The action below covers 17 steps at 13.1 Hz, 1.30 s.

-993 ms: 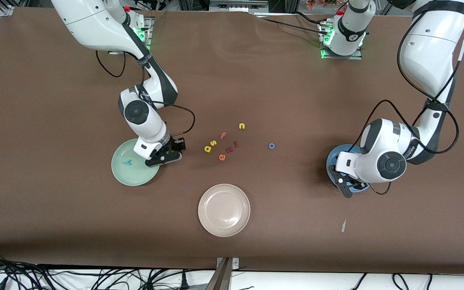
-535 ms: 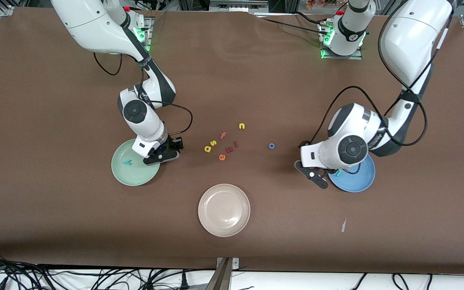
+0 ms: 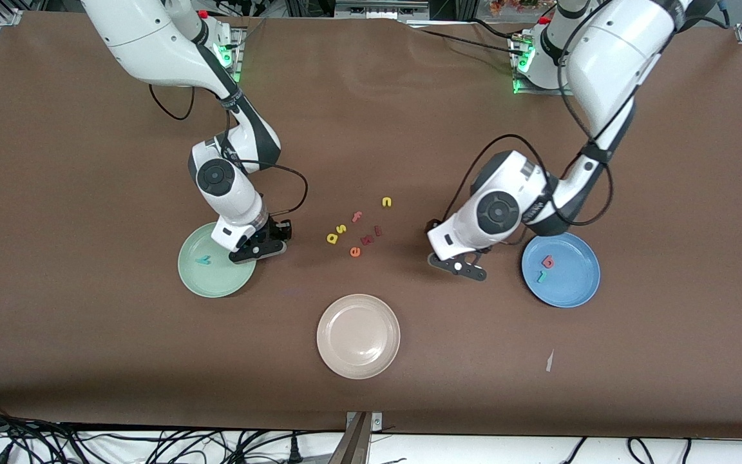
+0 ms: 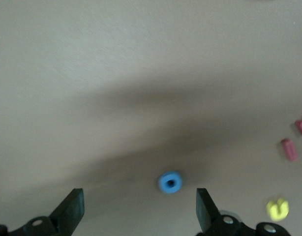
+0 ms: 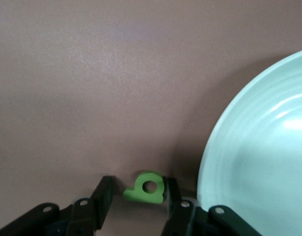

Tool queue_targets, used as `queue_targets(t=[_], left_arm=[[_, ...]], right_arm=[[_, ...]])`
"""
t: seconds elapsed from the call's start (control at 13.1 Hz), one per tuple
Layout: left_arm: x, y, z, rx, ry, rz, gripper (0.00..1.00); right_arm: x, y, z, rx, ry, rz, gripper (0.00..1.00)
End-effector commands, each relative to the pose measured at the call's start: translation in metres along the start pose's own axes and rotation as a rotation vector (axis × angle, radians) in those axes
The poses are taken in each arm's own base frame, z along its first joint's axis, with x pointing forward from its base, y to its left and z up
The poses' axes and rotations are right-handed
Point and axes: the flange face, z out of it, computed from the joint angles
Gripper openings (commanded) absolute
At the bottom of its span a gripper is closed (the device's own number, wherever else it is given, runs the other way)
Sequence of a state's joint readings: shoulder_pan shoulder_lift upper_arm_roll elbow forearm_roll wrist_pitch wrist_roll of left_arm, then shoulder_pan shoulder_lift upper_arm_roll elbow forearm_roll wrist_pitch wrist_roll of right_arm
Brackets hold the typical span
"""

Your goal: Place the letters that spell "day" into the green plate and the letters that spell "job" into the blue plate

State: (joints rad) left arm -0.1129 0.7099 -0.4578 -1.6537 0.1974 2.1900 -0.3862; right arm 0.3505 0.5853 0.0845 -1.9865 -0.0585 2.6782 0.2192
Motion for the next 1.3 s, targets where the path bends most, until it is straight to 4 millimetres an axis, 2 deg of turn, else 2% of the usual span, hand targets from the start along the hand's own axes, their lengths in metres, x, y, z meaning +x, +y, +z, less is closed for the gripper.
queue_targets(t=[0.0, 0.15, 0.31, 0.46, 0.53, 0.69, 0.84, 0.92, 0.99, 1.07, 1.15, 1.22], left_arm=[[-0.009, 0.001, 0.012, 0.041, 0.035, -0.04, 1.0], [-0.016, 0.016, 0.021, 0.075, 0.039, -0.034, 0.99], [-0.018, 0.024, 0.03, 0.073, 0.038, -0.054, 0.97], [-0.02, 0.029, 0.035, 0.075, 0.033, -0.049, 0.94], [-0.02, 0.029, 0.04, 0.073, 0.031, -0.048, 0.91], [-0.02, 0.027, 0.045, 0.075, 0.031, -0.044, 0.89], [-0.02, 0.027, 0.05, 0.075, 0.023, -0.043, 0.77], [-0.02, 0.027, 0.05, 0.078, 0.026, -0.04, 0.62], [-0.02, 0.026, 0.051, 0.082, 0.027, -0.039, 0.51], [-0.02, 0.026, 0.055, 0.081, 0.019, -0.039, 0.48], [-0.019, 0.025, 0.055, 0.08, 0.02, -0.041, 0.44], [-0.019, 0.025, 0.055, 0.081, 0.02, -0.041, 0.42]], right_arm=[[-0.004, 0.001, 0.005, 0.006, 0.005, -0.015, 0.42], [-0.004, 0.003, 0.005, 0.003, 0.002, -0.017, 0.35], [-0.002, 0.003, -0.001, 0.003, 0.008, -0.021, 0.34], [0.008, 0.006, -0.03, -0.004, 0.006, -0.032, 0.34], [0.014, 0.008, -0.054, -0.01, -0.013, -0.026, 0.34], [0.019, 0.024, -0.085, -0.021, -0.03, -0.04, 0.34], [0.023, 0.054, -0.095, -0.024, -0.023, -0.104, 0.34], [0.024, 0.073, -0.095, -0.026, -0.024, -0.123, 0.34], [0.025, 0.093, -0.09, -0.032, -0.031, -0.139, 0.36], [0.024, 0.106, -0.082, -0.027, -0.036, -0.137, 0.45], [0.023, 0.106, -0.079, -0.022, -0.036, -0.117, 0.92], [0.024, 0.102, -0.079, -0.01, -0.032, -0.068, 1.0]])
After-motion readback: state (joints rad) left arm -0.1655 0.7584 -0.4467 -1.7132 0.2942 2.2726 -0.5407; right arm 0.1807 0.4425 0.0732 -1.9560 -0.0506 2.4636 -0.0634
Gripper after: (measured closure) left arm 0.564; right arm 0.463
